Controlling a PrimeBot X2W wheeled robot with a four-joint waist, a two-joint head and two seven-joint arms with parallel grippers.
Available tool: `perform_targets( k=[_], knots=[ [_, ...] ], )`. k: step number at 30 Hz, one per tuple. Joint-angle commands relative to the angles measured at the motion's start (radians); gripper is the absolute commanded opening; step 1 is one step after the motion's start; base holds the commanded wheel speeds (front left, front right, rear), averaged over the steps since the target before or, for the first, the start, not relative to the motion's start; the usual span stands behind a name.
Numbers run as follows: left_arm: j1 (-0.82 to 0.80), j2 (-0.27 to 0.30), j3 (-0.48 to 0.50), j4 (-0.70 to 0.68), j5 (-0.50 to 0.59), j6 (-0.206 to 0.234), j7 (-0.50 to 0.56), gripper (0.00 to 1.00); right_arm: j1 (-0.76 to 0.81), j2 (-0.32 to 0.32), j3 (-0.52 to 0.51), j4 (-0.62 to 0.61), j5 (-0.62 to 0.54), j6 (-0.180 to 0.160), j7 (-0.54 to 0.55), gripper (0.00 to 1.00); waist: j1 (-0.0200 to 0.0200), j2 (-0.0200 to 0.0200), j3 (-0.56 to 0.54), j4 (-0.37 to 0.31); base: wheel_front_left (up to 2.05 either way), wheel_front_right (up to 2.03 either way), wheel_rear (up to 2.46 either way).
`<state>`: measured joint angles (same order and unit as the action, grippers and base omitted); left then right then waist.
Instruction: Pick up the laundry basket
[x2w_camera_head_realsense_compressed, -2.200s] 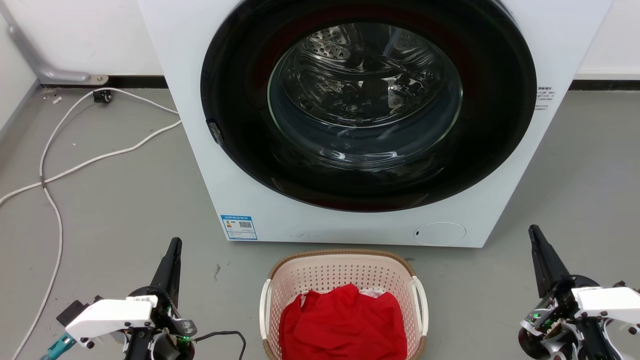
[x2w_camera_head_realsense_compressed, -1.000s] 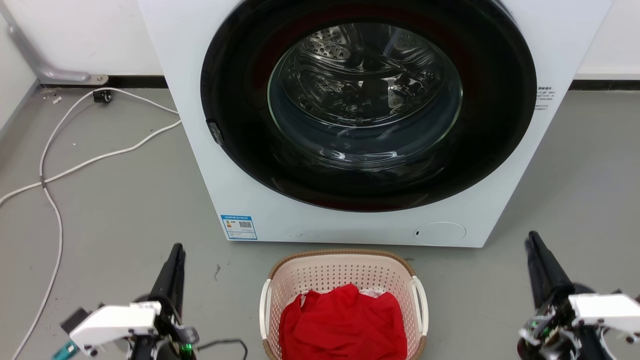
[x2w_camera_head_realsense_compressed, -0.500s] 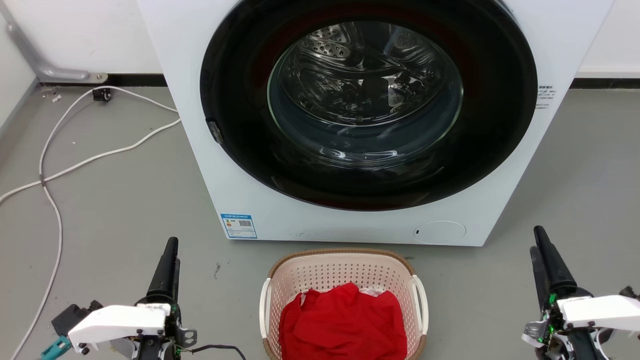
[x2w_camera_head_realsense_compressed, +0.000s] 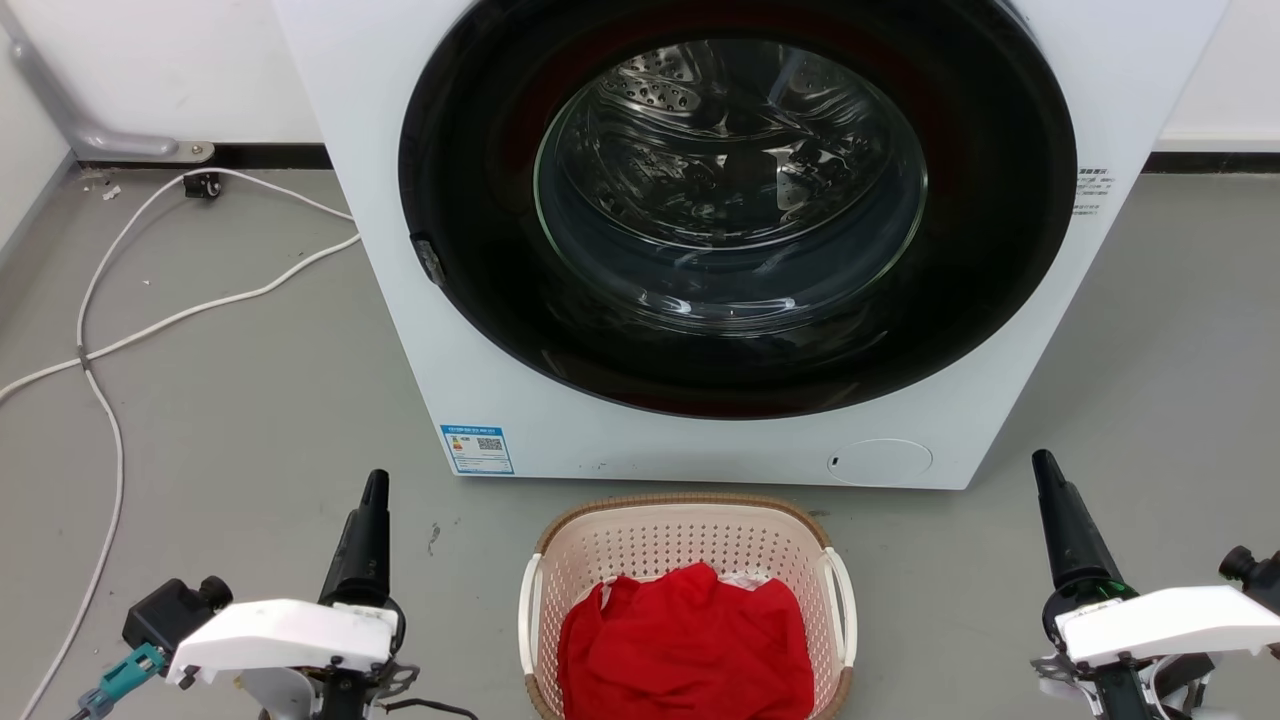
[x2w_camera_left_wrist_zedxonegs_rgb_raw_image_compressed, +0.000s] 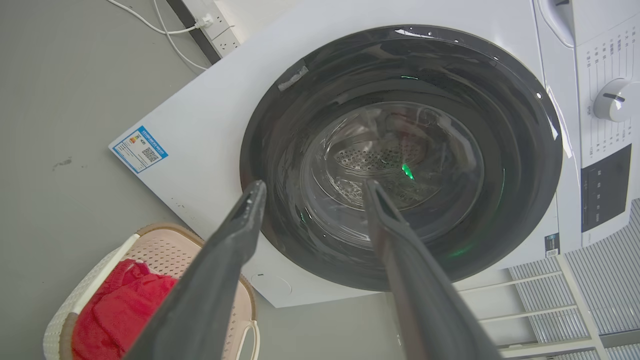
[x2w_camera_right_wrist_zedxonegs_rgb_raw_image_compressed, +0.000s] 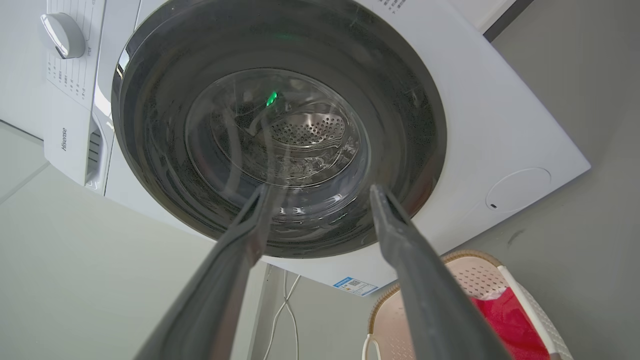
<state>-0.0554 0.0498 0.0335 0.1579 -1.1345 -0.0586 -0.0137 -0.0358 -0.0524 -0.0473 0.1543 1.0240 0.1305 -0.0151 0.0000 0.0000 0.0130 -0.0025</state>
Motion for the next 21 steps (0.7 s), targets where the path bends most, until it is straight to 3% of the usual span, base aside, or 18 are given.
perform_targets(
  k=[1,21],
  knots=[
    [-0.002,0.002,-0.010,-0.027,0.051,0.007,-0.014,1.00,-0.003,-0.002,0.004,-0.029,-0.059,0.000,-0.014,1.00,0.0000,0.0000,0.000,0.000,0.00,0.00,0.00],
    [0.037,0.002,-0.043,-0.068,0.312,0.032,-0.080,1.00,0.036,-0.001,0.017,-0.070,-0.379,0.000,-0.079,1.00,0.0000,0.0000,0.000,-0.001,0.00,0.00,0.00]
  ],
)
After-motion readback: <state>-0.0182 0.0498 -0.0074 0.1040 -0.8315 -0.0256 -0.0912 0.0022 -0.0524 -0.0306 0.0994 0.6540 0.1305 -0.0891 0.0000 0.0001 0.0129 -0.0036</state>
